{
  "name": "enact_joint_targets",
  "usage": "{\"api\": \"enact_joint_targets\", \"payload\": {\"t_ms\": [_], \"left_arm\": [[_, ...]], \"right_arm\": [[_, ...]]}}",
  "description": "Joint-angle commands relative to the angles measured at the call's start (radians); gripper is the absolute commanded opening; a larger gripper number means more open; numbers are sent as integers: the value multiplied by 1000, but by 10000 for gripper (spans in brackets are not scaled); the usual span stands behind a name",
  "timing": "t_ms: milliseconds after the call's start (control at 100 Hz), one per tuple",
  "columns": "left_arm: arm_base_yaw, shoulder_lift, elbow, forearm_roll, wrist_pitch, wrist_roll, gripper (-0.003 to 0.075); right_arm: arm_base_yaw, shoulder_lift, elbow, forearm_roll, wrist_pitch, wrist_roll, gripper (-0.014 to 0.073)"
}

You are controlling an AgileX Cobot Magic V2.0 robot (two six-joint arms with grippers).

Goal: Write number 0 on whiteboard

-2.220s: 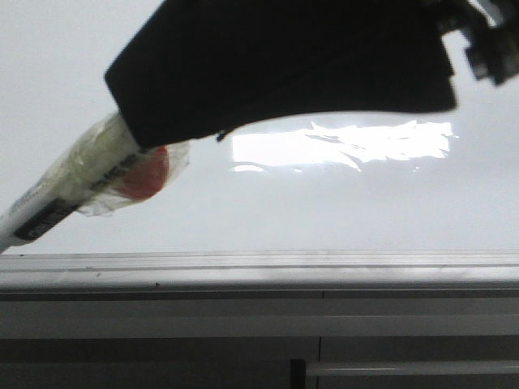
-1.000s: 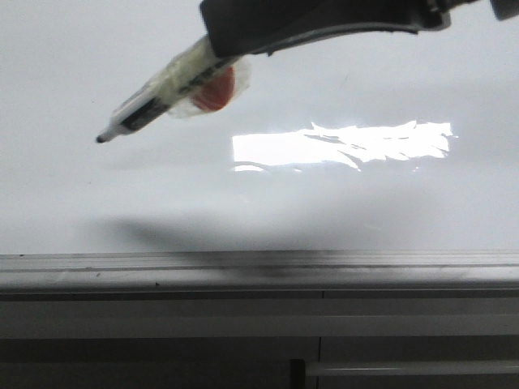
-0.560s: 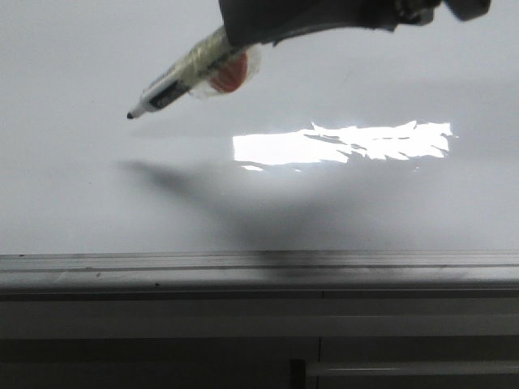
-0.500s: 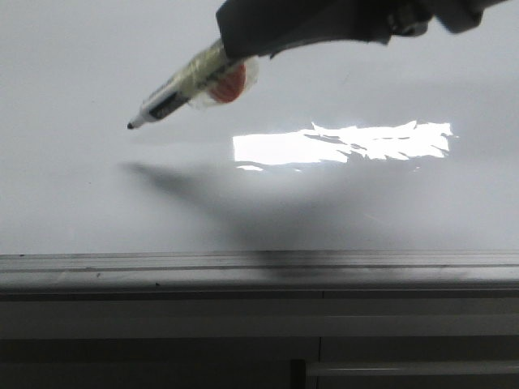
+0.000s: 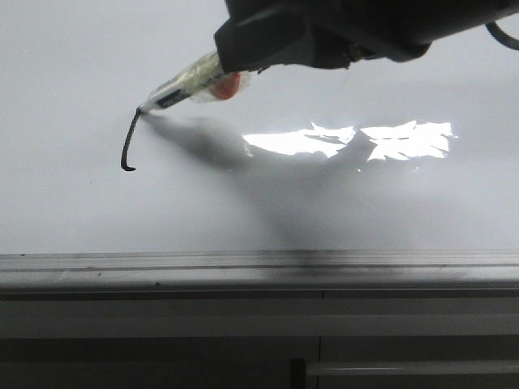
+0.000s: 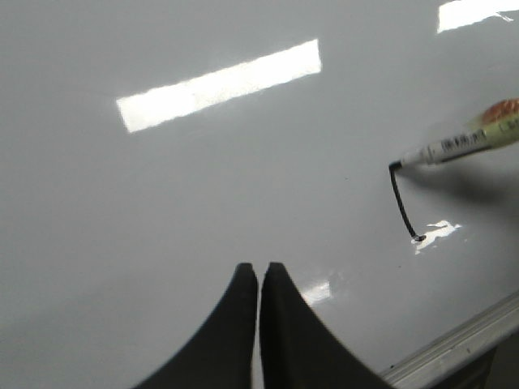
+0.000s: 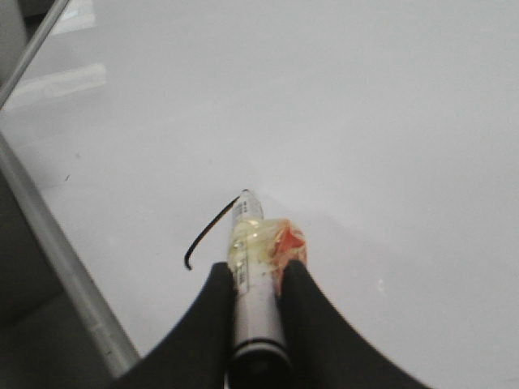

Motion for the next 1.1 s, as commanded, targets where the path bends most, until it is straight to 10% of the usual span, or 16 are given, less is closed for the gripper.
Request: {"api": "enact_joint_targets", "payload": {"t_ms": [0, 450, 1090], "left_arm": [[-2, 8, -25, 35, -29, -10, -20], [-2, 8, -25, 35, -29, -10, -20], [-2, 8, -25, 35, -29, -10, -20]], "right_arm": [[-56, -36, -27, -10, -51, -17, -69], [-147, -130, -17, -10, 306, -17, -69], [10, 40, -30, -5, 246, -17, -69]]}}
